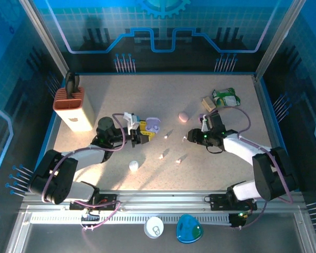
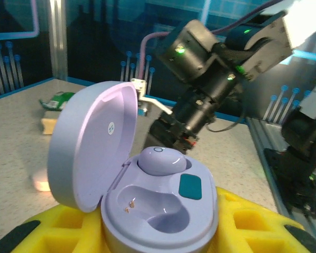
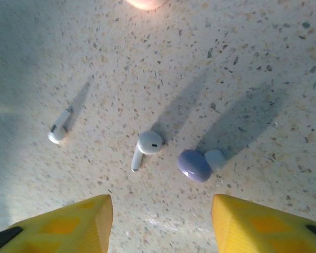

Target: Insert wireless bluetooth earbuds into charging case

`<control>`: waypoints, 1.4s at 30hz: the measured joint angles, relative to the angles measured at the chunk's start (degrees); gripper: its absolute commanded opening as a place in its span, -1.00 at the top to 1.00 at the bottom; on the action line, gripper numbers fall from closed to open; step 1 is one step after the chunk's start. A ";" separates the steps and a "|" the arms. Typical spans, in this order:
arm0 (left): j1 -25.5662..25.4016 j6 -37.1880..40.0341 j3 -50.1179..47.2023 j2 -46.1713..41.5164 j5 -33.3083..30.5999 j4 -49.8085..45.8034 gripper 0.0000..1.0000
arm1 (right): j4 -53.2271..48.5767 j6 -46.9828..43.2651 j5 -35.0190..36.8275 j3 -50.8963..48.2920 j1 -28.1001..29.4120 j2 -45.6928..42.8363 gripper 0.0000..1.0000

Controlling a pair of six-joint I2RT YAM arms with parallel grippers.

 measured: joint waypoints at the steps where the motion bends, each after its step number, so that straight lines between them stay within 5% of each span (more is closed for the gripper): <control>1: 0.76 -0.81 -0.28 0.00 -0.39 0.85 0.43 | -2.84 -1.95 2.64 2.12 1.73 0.15 -0.09; 8: 3.98 -4.48 -2.34 0.00 -1.97 5.70 0.43 | -20.72 -14.86 22.03 19.82 12.04 9.66 0.02; 17: 4.39 -5.73 -2.56 -0.44 -2.36 7.13 0.42 | -35.41 -21.14 37.88 30.16 17.99 25.03 0.22; 42: 4.55 -5.73 -2.56 -0.59 -2.36 7.72 0.42 | -38.51 -23.61 43.98 35.63 19.85 34.16 0.35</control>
